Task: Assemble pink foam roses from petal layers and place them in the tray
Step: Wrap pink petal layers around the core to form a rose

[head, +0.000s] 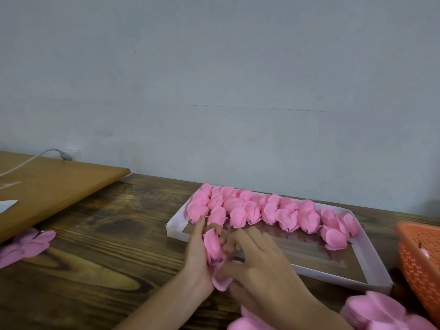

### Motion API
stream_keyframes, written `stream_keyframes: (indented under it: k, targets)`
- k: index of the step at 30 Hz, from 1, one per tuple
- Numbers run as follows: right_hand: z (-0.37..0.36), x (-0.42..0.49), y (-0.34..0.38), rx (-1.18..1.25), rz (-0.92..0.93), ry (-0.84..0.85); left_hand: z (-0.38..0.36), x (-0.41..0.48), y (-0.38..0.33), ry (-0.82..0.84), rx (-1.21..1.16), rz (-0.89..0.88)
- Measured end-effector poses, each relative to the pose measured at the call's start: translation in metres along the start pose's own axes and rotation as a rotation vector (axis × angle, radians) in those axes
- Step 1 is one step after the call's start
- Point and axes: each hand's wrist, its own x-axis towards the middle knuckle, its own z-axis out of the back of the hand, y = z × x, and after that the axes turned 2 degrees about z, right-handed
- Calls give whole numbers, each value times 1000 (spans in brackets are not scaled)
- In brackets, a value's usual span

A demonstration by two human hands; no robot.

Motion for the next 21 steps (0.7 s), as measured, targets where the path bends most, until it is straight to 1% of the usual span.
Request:
stream_keyframes:
  k: [3, 6, 8, 14, 17, 21]
  targets:
    - [-2, 1, 0, 69, -59, -73, -1, -2, 1, 40, 26, -5]
    - [-4, -1, -2, 228, -168, -77, -4, -2, -2, 52, 14, -6]
    - [-5, -4, -5, 271, -182, -71, -6, -3, -1, 52, 8, -15]
    - [-9, -3, -8, 160, -94, -67, -10, -10, 2, 76, -48, 22]
    - [-10, -5, -8, 204, -132, -100, -8, -8, 6, 80, 32, -37]
    - [-10, -3, -5, 225, -196, -154, -7, -10, 9, 147, 39, -95]
